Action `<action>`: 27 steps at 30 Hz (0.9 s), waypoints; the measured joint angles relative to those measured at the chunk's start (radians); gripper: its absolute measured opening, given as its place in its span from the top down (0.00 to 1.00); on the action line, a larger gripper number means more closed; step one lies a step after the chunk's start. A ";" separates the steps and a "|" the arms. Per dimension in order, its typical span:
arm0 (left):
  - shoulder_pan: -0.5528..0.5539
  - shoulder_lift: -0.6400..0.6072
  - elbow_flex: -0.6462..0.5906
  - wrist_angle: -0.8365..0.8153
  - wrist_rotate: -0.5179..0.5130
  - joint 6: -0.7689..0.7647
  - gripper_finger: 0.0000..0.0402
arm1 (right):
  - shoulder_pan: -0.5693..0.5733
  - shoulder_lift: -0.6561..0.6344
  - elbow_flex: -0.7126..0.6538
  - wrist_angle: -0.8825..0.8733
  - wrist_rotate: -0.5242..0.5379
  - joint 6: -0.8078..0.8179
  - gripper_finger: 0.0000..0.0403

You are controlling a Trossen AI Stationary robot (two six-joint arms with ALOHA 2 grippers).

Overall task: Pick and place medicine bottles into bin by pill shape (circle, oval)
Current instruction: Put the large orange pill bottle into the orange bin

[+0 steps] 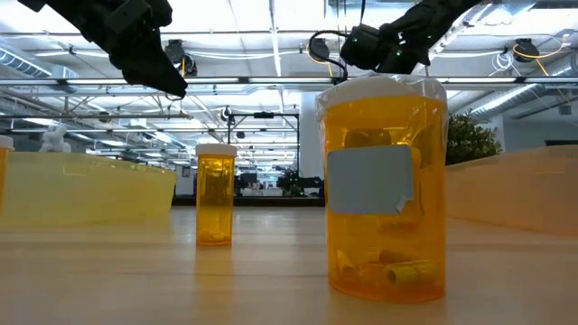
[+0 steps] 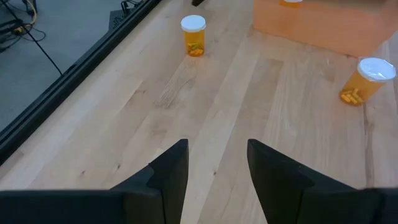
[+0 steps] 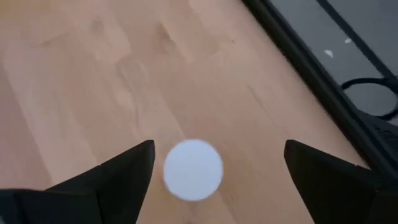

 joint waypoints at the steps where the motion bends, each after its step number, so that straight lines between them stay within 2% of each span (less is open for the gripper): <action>1: 0.000 0.000 0.000 0.000 0.000 0.000 0.58 | -0.003 0.006 0.005 -0.013 0.003 0.003 0.12; 12: 0.000 0.000 0.000 0.002 0.000 0.000 0.58 | -0.008 0.094 0.017 -0.038 0.002 0.009 0.05; 27: 0.000 0.000 0.000 0.001 0.000 0.008 0.58 | -0.002 0.116 0.017 -0.027 0.000 -0.005 0.06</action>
